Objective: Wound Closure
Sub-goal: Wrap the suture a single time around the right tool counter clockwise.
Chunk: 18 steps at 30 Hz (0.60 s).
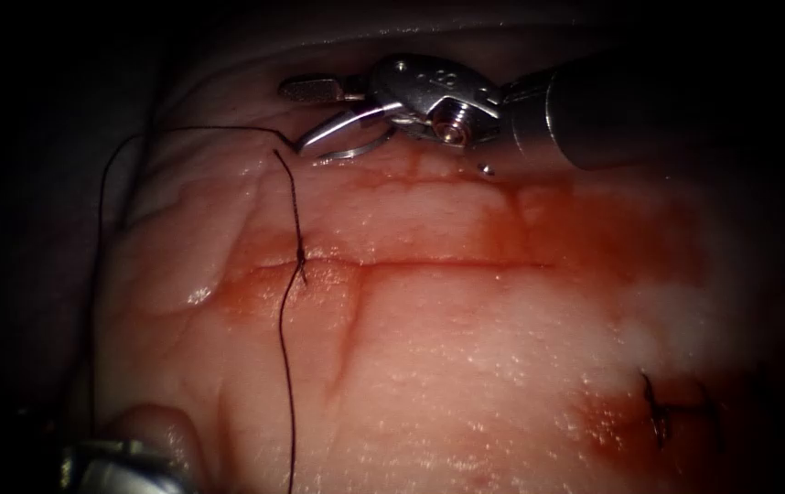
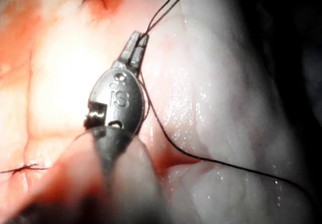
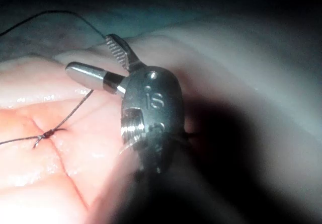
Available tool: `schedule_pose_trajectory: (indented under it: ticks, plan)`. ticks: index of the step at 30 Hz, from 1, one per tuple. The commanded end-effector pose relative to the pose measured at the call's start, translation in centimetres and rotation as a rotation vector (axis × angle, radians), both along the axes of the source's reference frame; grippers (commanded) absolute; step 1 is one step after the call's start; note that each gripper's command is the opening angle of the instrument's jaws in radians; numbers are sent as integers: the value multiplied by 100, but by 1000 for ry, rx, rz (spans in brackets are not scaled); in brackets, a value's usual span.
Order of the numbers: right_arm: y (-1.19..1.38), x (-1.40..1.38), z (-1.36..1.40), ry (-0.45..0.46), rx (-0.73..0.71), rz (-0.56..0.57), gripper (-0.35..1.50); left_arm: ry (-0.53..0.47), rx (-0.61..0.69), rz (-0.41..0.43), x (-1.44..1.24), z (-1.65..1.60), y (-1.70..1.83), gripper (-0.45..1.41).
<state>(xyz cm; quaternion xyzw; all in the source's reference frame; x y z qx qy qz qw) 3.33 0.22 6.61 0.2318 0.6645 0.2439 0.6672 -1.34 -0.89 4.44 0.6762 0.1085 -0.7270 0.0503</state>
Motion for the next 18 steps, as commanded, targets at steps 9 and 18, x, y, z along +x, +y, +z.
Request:
schedule_pose_trajectory:
  ticks: [9,18]
  plan:
    - [-58,2,-10,-1,-35,-3,96,37,-131,-196,20,-17,76,-45]
    - [-91,19,-16,48,-45,59,-18,24,-173,-265,26,-11,126,-45]
